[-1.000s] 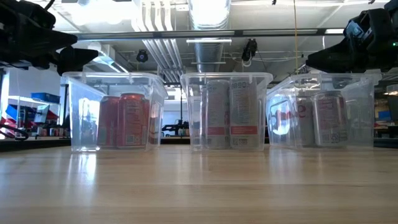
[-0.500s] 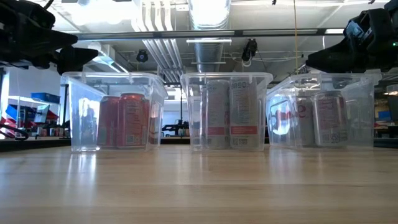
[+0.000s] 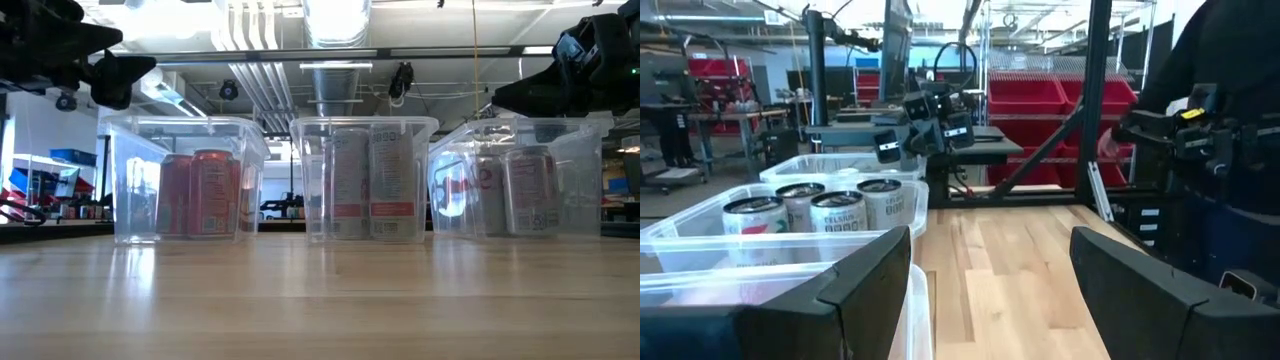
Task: Sort soda cans
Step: Return to Home Position
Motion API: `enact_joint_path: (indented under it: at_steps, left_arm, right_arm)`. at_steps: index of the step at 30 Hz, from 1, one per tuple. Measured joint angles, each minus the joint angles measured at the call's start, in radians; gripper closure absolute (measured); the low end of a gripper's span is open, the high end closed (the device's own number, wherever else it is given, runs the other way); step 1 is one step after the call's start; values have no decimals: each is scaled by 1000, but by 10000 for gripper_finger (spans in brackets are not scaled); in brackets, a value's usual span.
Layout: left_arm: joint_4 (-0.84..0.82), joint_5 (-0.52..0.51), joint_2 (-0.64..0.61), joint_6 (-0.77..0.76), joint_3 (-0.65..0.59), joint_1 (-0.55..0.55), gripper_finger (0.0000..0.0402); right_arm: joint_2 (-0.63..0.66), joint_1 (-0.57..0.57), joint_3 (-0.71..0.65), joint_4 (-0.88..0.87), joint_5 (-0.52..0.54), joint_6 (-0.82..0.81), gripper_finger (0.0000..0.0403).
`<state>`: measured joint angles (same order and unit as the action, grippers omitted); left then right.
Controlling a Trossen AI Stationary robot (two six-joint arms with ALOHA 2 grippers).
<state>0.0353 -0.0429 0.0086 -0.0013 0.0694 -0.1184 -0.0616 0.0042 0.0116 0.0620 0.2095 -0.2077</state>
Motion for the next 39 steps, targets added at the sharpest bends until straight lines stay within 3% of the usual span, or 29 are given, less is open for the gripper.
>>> enact_joint_path:
  at_steps: [21,39]
  left_arm:
    - [1,2,0,0,1,0,141]
    - [2,2,0,0,1,0,141]
  right_arm:
    - [0,0,0,0,0,0,311]
    - [0,0,0,0,0,0,344]
